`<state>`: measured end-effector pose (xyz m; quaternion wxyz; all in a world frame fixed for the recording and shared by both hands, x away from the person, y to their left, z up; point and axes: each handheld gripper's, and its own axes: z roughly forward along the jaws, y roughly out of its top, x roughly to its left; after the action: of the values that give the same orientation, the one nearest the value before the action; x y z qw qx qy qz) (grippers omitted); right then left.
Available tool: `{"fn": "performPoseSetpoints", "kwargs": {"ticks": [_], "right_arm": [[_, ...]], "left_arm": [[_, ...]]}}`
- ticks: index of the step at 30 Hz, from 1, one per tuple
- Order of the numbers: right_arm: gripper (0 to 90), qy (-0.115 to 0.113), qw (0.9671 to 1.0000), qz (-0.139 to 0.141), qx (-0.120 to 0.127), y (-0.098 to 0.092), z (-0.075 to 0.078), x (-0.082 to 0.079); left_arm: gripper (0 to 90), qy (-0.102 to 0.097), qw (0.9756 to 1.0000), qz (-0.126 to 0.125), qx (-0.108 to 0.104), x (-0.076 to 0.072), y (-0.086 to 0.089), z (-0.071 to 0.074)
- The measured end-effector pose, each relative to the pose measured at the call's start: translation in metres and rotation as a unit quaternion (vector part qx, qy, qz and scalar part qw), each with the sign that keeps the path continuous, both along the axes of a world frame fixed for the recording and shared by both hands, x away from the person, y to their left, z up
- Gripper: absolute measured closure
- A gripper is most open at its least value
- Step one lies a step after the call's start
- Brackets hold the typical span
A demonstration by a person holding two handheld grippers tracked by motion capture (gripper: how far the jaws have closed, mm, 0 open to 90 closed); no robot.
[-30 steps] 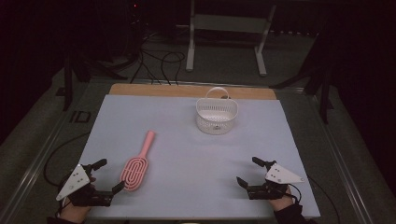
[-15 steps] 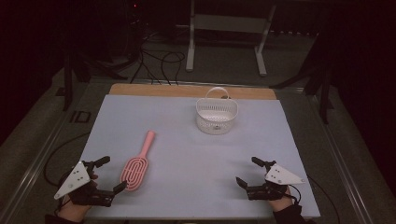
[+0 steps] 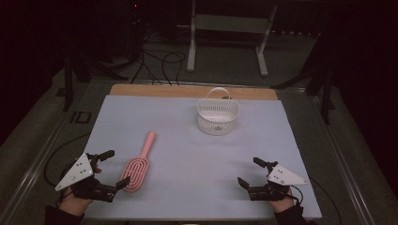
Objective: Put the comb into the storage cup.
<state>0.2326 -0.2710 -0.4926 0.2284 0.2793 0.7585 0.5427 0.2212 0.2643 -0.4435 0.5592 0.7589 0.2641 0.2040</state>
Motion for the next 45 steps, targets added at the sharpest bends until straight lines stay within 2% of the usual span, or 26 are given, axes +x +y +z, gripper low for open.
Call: {"fn": "performPoseSetpoints", "kwargs": {"ticks": [8, 18, 21, 22, 24, 36, 45], "right_arm": [[8.9, 0.001, 1.0, 0.0, 0.004, 0.0, 0.001, -0.001], [8.9, 0.002, 1.0, 0.002, 0.009, 0.0, 0.001, 0.0], [8.9, 0.004, 0.9999, 0.002, 0.01, 0.0, 0.001, 0.0], [8.9, 0.005, 0.9999, 0.002, 0.01, 0.0, 0.001, 0.0], [8.9, 0.003, 0.9999, 0.004, 0.011, 0.0, 0.001, 0.0], [8.9, 0.006, 0.9999, 0.004, 0.014, 0.0, 0.001, 0.0], [8.9, 0.008, 0.9998, 0.004, 0.016, 0.0, 0.001, 0.0]], "left_arm": [[0.0, -0.004, 0.9999, -0.01, 0.0, 0.011, -0.006, 0.013], [0.0, 0.003, 0.9989, -0.043, 0.02, 0.031, -0.023, 0.026], [0.0, 0.003, 0.9988, -0.045, 0.021, 0.032, -0.025, 0.028], [0.0, 0.002, 0.998, -0.055, 0.032, 0.038, -0.03, 0.032], [0.0, 0.004, 0.9975, -0.061, 0.037, 0.042, -0.034, 0.034], [0.0, 0.019, 0.9956, -0.076, 0.052, 0.065, -0.049, 0.035], [0.0, 0.044, 0.9934, -0.085, 0.063, 0.085, -0.058, 0.032]]}}
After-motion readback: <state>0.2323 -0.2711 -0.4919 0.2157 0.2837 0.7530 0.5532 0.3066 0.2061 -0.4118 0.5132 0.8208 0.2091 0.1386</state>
